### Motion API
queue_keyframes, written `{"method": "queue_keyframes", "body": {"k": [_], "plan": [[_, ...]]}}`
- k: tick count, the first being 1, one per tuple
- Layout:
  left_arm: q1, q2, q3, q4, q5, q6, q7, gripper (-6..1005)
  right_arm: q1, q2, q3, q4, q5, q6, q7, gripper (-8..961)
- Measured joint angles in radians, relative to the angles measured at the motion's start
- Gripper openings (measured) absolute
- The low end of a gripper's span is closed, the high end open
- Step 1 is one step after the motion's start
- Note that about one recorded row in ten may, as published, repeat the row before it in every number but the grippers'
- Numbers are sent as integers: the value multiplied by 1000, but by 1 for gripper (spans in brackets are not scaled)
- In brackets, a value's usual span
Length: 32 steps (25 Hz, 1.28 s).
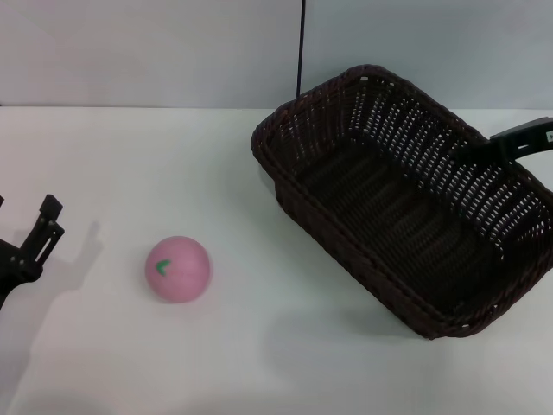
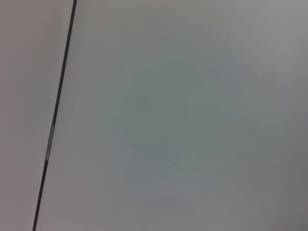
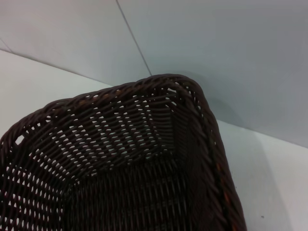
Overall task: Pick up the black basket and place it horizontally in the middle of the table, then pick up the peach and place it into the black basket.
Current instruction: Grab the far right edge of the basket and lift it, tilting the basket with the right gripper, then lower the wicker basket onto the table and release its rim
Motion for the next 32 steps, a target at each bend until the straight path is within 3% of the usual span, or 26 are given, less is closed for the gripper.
{"method": "queue_keyframes", "body": {"k": [8, 13, 17, 24, 32], "plan": [[-5, 0, -3, 0, -3, 0, 0, 824, -13, 0, -48, -66, -2, -14, -1, 305], [-8, 0, -4, 0, -4, 0, 0, 824, -17, -4, -119, -144, -2, -93, -19, 187], [-7, 0, -4, 0, -5, 0, 0, 823, -15, 4, -131, -240, 1, -186, -108, 191], [8, 0, 1, 0, -2, 0, 0, 822, 15, 3, -132, -288, 0, -294, -399, 197], [38, -2, 4, 0, 0, 35, 0, 822, 42, 41, -185, -263, 3, -264, -656, 205]]}}
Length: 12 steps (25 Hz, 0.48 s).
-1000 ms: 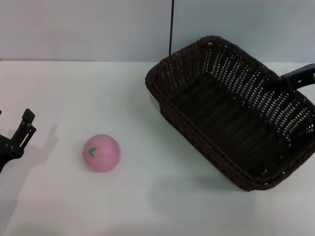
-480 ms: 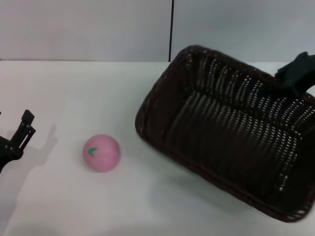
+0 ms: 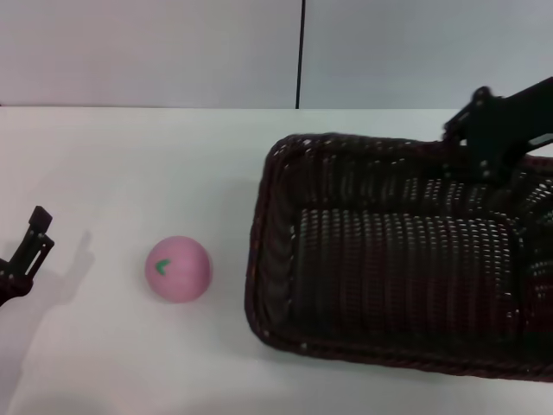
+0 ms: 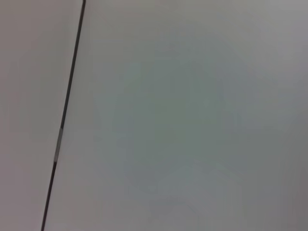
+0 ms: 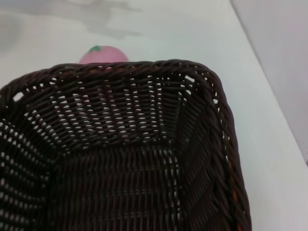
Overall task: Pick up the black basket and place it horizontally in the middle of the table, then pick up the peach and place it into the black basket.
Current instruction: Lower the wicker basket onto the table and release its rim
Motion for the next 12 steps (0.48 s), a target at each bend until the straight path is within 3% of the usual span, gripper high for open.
{"method": "queue_keyframes", "body": {"k": [3, 12], "plan": [[9, 0, 0, 0, 0, 9, 0, 821, 12, 12, -21, 34, 0, 36, -42, 208], [22, 0, 2, 0, 1, 13, 0, 821, 26, 20, -106, 118, 37, 147, -76, 216]]}}
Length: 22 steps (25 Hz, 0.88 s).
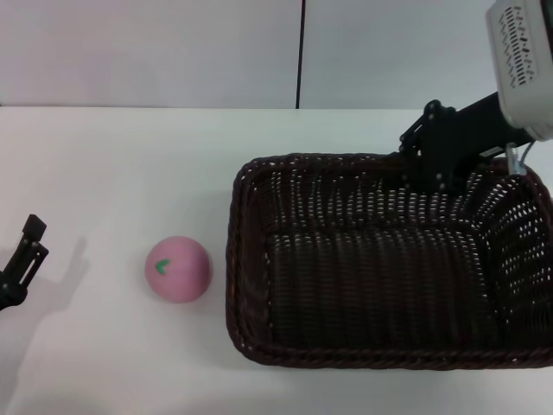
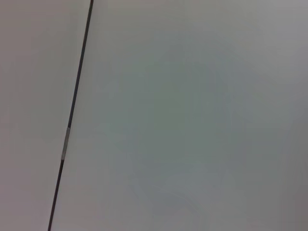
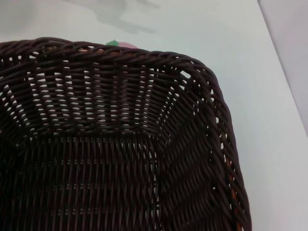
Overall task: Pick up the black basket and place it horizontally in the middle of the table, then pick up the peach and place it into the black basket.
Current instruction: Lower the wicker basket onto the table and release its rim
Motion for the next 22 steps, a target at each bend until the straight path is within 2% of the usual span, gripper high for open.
{"method": "queue_keyframes", "body": {"k": [13, 22], "plan": [[-2, 1, 0, 0, 0, 0, 0, 819, -15, 7, -14, 24, 67, 59, -38, 229], [-4, 3, 1, 2, 2, 3, 9, 818, -42, 13, -115, 22, 88, 133, -8, 237]]}}
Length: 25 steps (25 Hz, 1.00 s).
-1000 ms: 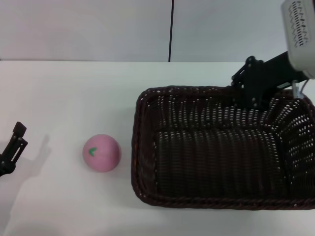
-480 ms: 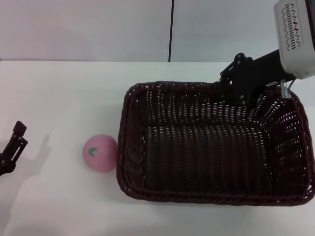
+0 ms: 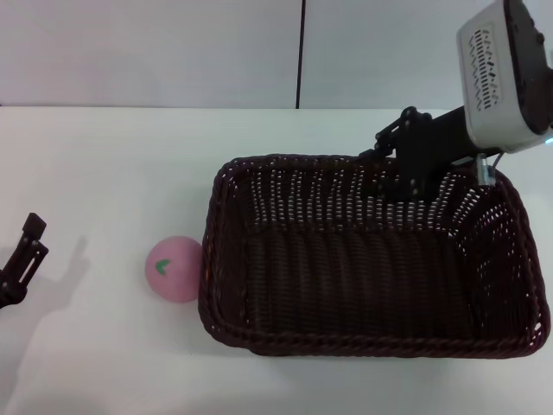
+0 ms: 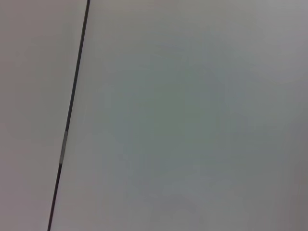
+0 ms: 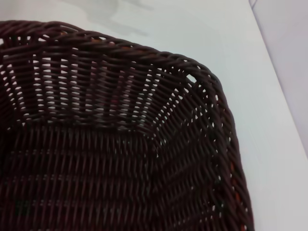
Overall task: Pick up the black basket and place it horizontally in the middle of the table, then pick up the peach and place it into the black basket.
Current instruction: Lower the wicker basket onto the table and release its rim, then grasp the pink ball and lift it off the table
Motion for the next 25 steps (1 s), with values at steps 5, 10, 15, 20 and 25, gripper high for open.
{"method": "queue_keyframes", "body": {"k": [5, 10, 15, 20, 25], "plan": [[2, 1, 0, 2, 0, 3, 0, 818, -38, -2, -8, -51, 69, -14, -1, 359], [3, 6, 47, 59, 0, 45, -21, 817, -133, -2, -8, -198, 151, -77, 15, 562], [-12, 8, 239, 261, 0, 118, -174, 817, -302, -3, 3, -355, 354, -147, 119, 583], [-26, 7, 461, 448, 0, 101, -343, 817, -507, 3, 5, -392, 685, -170, 98, 583], [-67, 3, 617, 485, 0, 3, -360, 816, -628, 1, 52, -205, 1000, -290, -61, 582]]}}
